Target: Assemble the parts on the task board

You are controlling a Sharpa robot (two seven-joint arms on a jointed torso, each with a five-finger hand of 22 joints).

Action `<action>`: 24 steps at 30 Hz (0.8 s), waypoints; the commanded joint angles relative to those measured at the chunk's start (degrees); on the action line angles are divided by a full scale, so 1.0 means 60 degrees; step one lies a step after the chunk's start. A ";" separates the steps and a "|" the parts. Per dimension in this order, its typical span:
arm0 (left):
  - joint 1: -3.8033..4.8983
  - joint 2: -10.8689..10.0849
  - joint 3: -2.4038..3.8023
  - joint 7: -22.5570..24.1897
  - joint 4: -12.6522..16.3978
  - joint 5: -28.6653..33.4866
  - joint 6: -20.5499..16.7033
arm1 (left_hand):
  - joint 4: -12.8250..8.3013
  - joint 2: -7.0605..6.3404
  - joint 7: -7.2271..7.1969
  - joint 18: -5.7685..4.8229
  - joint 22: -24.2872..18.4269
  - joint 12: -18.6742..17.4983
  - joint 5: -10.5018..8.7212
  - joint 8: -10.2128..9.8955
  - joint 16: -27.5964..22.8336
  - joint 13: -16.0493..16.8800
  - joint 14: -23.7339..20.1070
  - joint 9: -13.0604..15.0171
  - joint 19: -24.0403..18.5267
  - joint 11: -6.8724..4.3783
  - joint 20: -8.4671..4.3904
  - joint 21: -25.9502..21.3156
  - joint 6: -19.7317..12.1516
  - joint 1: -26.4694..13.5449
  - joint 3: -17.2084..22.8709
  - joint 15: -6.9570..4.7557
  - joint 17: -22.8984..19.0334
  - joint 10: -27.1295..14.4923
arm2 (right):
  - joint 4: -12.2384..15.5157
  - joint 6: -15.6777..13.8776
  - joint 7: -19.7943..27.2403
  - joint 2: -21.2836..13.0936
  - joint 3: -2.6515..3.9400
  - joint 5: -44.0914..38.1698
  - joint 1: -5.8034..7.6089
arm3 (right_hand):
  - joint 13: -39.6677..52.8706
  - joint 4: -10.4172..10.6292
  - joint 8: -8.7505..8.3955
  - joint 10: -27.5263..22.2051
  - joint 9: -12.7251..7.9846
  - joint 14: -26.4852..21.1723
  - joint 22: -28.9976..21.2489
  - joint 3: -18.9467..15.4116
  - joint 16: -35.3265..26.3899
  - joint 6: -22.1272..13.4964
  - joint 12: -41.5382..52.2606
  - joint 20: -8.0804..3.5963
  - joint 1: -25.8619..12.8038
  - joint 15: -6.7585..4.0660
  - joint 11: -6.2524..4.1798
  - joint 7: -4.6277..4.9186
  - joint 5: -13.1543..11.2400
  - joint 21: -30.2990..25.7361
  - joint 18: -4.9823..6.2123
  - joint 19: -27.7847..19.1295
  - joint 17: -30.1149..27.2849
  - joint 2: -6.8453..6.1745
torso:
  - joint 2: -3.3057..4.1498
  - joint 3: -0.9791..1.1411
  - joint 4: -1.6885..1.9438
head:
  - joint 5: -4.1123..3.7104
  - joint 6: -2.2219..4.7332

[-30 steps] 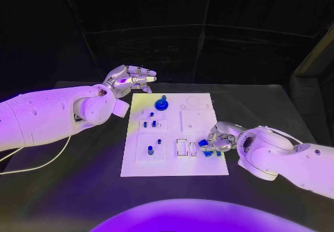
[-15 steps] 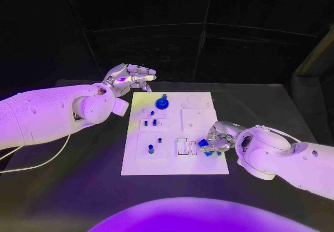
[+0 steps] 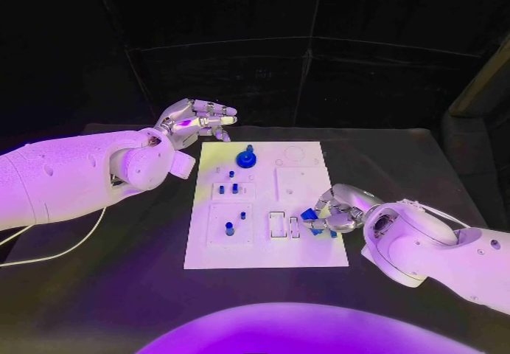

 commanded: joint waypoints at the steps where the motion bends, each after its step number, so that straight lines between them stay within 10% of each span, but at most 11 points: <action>1: 0.0012 0.0009 0.0008 0.0030 0.0012 0.0033 0.0114 | -0.0002 0.0069 0.0023 0.0122 -0.0012 0.0022 -0.0009 0.0034 -0.0059 -0.0008 0.0009 -0.0005 -0.0006 0.0048 0.0064 -0.0048 -0.0016 0.0005 -0.0036 0.0052 -0.0011 -0.0051 | 0.0207 -0.0978 0.0384 -0.0054 0.0013 0.0611 0.0035 | 0.0012 0.0006 0.0033 0.0084 0.0027 0.0487 0.0938 -0.0043 0.0043 0.0085 0.0056 -0.0028 0.0001 -0.0076 -0.0007 -0.0033 0.0085 0.0054 -0.0069 0.0067 0.0016 0.0084 | 0.0001 -0.0002 0.0010 | 0.0003 0.0010; 24: 0.0023 0.0026 0.0009 0.0006 0.0081 0.0033 0.0096 | -0.0002 0.0069 0.0023 0.0122 -0.0012 0.0022 -0.0009 0.0034 -0.0059 -0.0008 0.0009 -0.0005 -0.0006 0.0048 0.0064 -0.0048 -0.0016 0.0005 -0.0036 0.0052 -0.0011 -0.0051 | -0.0439 0.0304 -0.0693 0.1499 0.0023 0.1208 0.0066 | 0.0106 0.0405 0.0081 0.0163 0.0193 0.0503 0.1007 -0.0294 0.0086 0.0304 0.0046 -0.0085 -0.0395 -0.0133 -0.0076 -0.0121 -0.0054 0.0083 -0.0083 0.0108 0.0138 0.0290 | 0.0025 0.0004 0.0000 | 0.0079 -0.0022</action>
